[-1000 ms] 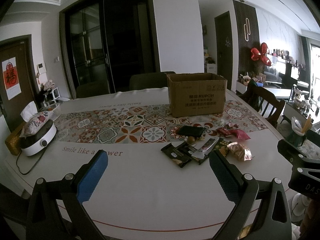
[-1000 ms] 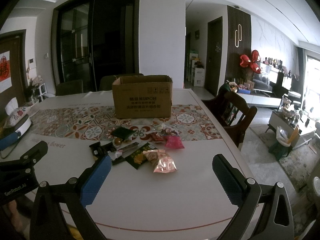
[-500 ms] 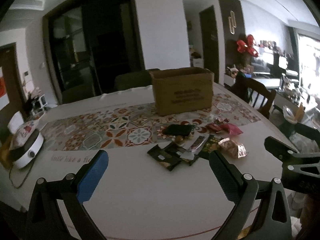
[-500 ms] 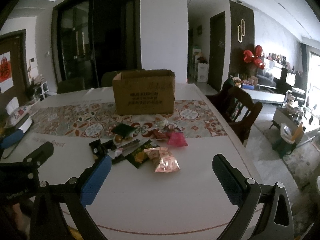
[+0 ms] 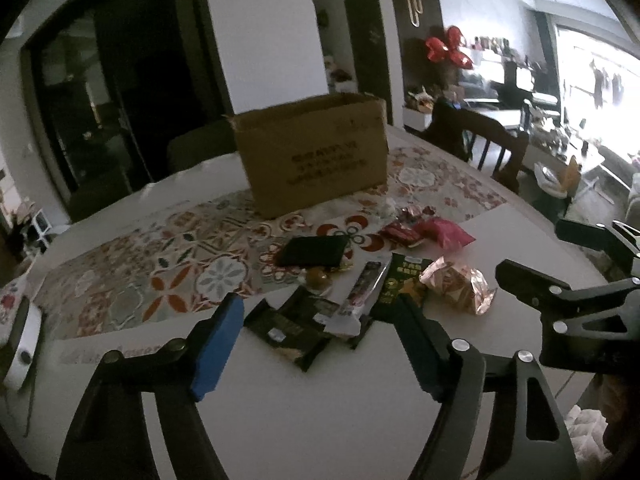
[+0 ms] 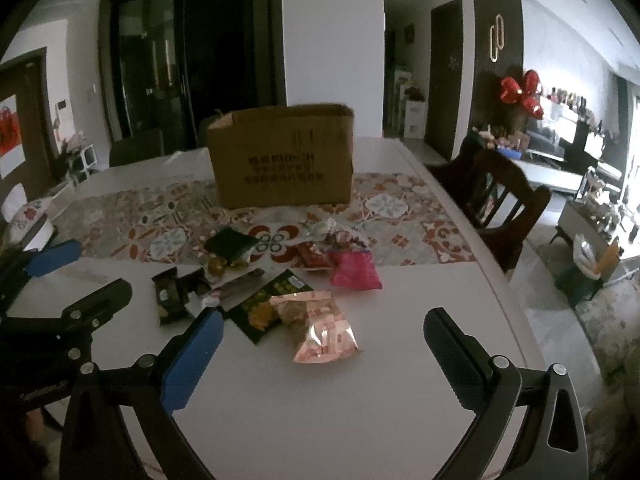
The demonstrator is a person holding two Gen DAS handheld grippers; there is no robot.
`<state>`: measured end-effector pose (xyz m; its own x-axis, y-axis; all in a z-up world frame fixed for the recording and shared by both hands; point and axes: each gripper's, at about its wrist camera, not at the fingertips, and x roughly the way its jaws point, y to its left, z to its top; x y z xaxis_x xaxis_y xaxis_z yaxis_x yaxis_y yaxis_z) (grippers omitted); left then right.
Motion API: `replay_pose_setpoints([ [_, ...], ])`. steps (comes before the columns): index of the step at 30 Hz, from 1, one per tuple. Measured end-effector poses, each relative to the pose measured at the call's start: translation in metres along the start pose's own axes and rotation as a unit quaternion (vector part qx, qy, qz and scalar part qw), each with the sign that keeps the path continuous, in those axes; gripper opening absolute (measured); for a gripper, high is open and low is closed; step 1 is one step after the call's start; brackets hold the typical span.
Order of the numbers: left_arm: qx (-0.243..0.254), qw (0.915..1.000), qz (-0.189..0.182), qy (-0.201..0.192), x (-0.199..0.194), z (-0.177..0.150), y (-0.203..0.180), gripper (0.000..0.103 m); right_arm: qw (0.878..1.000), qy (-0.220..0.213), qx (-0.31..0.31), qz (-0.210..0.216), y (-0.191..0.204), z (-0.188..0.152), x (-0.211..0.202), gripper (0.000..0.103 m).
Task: Organize snacks
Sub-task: 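Grasp the cream biscuit bag with the right tool while the left tool grasps the white snack stick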
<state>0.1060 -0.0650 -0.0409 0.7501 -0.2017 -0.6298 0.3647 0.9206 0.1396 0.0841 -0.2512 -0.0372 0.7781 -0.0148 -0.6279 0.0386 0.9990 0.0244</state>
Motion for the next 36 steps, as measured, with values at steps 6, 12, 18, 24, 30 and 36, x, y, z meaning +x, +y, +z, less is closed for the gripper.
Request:
replay_pose_setpoints([
  [6,0.012,0.9989,-0.032,0.031,0.037,0.006,-0.006,0.065,0.999,0.04,0.021,0.019,-0.011,0.001,0.035,0.09],
  [12,0.017,0.9961,-0.055,0.067,0.073,0.006,-0.009,0.052,0.994,0.097,0.035,0.045,-0.016,-0.006,0.072,0.081],
  [18,0.019,0.9925,-0.079,0.092,0.1,0.007,-0.012,0.046,0.99,0.126,0.038,0.059,-0.018,-0.007,0.092,0.077],
  [24,0.018,0.9889,-0.096,0.112,0.122,0.007,-0.016,0.042,0.984,0.154,0.054,0.077,-0.022,-0.009,0.109,0.07],
  [30,0.009,0.9855,-0.108,0.131,0.135,0.003,-0.016,0.033,0.983,0.159,0.048,0.082,-0.019,-0.008,0.115,0.06],
  [36,0.005,0.9857,-0.113,0.126,0.134,0.002,-0.016,0.024,0.984,0.153,0.043,0.083,-0.018,-0.007,0.115,0.052],
])
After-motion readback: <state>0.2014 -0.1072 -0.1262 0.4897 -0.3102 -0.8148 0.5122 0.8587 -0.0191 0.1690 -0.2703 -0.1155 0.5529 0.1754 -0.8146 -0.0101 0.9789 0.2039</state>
